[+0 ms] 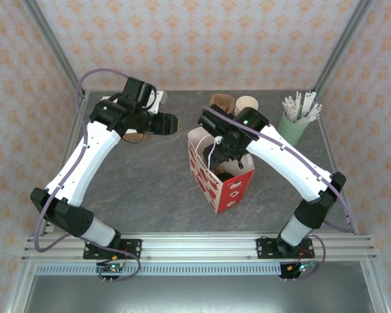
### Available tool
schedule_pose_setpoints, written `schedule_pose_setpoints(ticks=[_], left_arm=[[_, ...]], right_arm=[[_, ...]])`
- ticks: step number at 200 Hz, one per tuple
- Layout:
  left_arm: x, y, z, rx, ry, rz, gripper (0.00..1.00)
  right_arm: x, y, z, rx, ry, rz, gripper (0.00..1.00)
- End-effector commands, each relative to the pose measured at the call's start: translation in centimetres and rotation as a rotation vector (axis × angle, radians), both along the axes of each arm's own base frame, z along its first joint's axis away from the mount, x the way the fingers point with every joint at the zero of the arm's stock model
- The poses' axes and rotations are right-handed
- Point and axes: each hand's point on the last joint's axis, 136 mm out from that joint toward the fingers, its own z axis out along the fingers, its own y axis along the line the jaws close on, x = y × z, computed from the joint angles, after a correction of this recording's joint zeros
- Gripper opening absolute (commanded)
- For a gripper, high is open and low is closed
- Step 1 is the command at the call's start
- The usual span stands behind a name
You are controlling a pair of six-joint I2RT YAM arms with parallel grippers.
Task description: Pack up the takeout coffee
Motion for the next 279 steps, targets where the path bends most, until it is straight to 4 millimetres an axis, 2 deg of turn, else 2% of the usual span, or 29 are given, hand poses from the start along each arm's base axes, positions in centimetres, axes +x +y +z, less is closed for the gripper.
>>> schedule_pose_setpoints(ticks=[1,47,77,91,144,172,219,253,279], left_arm=[[0.0,0.4,1.6,0.004,-0.06,0.016,0.64],[0.0,0.4,1.6,0.006,-0.061,0.016,0.64],[0.0,0.5,1.6,0.007,-0.064,0.018,0.64],[0.0,0.6,1.5,0.011,-0.061,0.021,0.64],[-0.1,1.1,2.2,0.021,-0.087,0.036,0.64],[-0.2,1.5,2.7,0.026,-0.112,0.056,0.65],[-0.2,3.4,4.5,0.043,-0.216,0.145,0.7],[-0.7,5.3,5.9,0.054,-0.291,0.224,0.79],[-1.3,6.5,6.7,0.054,-0.338,0.274,0.84]], right_arm=[[-0.4,-1.8,1.8,-0.031,-0.032,0.01,0.85],[-0.9,-3.4,1.5,-0.127,-0.02,0.065,0.85],[-0.9,-3.3,1.4,-0.119,-0.03,0.065,0.81],[-0.9,-3.4,1.9,-0.1,-0.049,0.063,0.76],[-1.3,-4.7,4.8,-0.079,-0.118,0.07,0.76],[-1.4,-4.0,7.1,0.032,-0.182,0.07,0.76],[-1.0,-3.6,13.1,0.239,-0.366,0.027,0.75],[-0.7,-5.3,16.8,0.316,-0.503,-0.029,0.76],[-0.1,-8.0,17.9,0.327,-0.554,-0.115,0.76]])
